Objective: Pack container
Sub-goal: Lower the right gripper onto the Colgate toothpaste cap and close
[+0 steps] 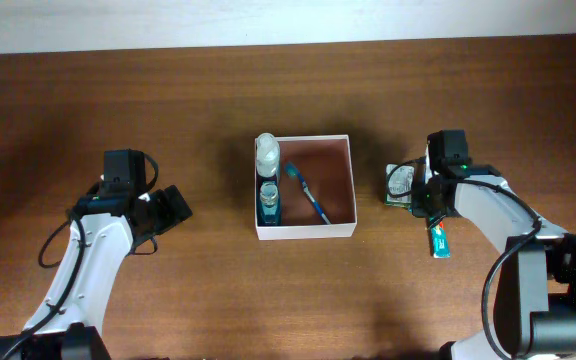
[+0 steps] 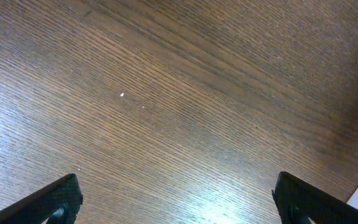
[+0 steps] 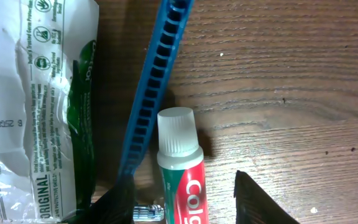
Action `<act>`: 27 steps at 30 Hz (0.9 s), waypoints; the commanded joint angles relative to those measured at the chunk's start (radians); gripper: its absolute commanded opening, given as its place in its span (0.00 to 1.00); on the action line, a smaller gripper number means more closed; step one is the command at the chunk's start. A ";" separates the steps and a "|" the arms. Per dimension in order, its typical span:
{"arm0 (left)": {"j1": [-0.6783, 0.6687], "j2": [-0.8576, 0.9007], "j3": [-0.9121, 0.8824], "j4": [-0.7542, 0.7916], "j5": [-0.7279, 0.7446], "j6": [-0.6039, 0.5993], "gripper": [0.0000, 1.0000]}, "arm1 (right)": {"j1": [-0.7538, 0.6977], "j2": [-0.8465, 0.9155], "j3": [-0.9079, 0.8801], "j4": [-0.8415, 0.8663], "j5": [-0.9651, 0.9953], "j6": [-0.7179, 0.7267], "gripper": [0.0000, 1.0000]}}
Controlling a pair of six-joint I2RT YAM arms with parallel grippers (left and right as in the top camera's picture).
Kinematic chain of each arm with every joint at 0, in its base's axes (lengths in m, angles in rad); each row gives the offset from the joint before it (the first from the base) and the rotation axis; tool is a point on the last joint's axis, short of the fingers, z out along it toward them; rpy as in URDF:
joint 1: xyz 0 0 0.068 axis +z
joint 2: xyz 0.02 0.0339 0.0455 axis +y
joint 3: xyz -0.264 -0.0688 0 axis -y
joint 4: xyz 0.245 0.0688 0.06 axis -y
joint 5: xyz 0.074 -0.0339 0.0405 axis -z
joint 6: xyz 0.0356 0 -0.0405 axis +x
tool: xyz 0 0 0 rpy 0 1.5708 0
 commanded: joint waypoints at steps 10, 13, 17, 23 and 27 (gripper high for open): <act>0.003 0.008 0.002 0.000 -0.007 0.002 1.00 | -0.047 0.006 -0.006 0.014 -0.001 -0.001 0.45; 0.003 0.008 0.002 0.000 -0.007 0.002 1.00 | -0.072 0.006 -0.006 0.022 -0.077 -0.001 0.48; 0.003 0.008 0.002 0.000 -0.007 0.002 1.00 | -0.091 0.006 -0.006 0.021 -0.091 -0.001 0.49; 0.003 0.008 0.002 0.000 -0.007 0.002 1.00 | -0.092 0.006 -0.006 0.022 -0.090 -0.001 0.49; 0.003 0.008 0.002 0.000 -0.007 0.002 1.00 | -0.093 0.006 -0.006 0.029 -0.090 -0.001 0.49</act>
